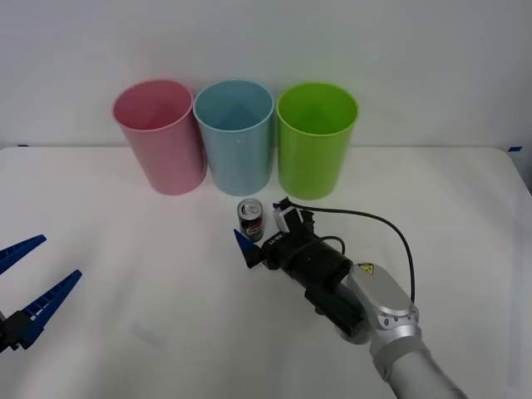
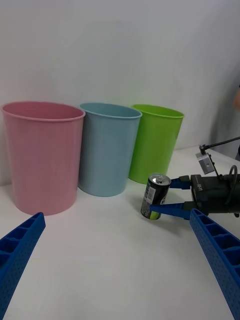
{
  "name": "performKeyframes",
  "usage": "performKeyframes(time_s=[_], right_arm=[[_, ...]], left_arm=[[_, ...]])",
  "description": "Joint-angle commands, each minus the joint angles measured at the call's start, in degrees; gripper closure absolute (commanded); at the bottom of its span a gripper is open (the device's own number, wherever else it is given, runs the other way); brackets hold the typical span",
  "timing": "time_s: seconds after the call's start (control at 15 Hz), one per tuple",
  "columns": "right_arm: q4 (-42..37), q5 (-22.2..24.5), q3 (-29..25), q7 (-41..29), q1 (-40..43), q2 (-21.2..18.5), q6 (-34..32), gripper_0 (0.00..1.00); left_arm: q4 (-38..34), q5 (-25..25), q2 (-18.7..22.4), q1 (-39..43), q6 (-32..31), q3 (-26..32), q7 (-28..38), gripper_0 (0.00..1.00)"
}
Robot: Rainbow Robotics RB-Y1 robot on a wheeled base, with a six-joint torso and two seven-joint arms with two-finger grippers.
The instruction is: Grasp the object on the table and drop it into the matching bin: aluminum can to the light blue bin, PET bottle to the pink bin.
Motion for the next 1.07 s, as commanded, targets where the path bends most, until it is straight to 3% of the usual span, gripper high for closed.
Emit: performKeyframes(time_s=[0.07,0.73,1.07], right_arm=[[0.0,-0.7,0.2,0.1,0.0,0.0,0.0,1.0],[0.0,-1.9,0.6,0.0,-0.3,0.0,-1.2,1.0],[-1.2,-5.1,1.2,-0.1,0.4,0.0,-4.0,1.0]], left_arm=[[0.0,0.0,0.0,0.0,0.0,0.0,0.0,0.0],[0.0,0.0,0.0,0.0,0.0,0.0,0.0,0.0],[0.0,0.0,0.0,0.0,0.0,0.0,0.0,0.0]])
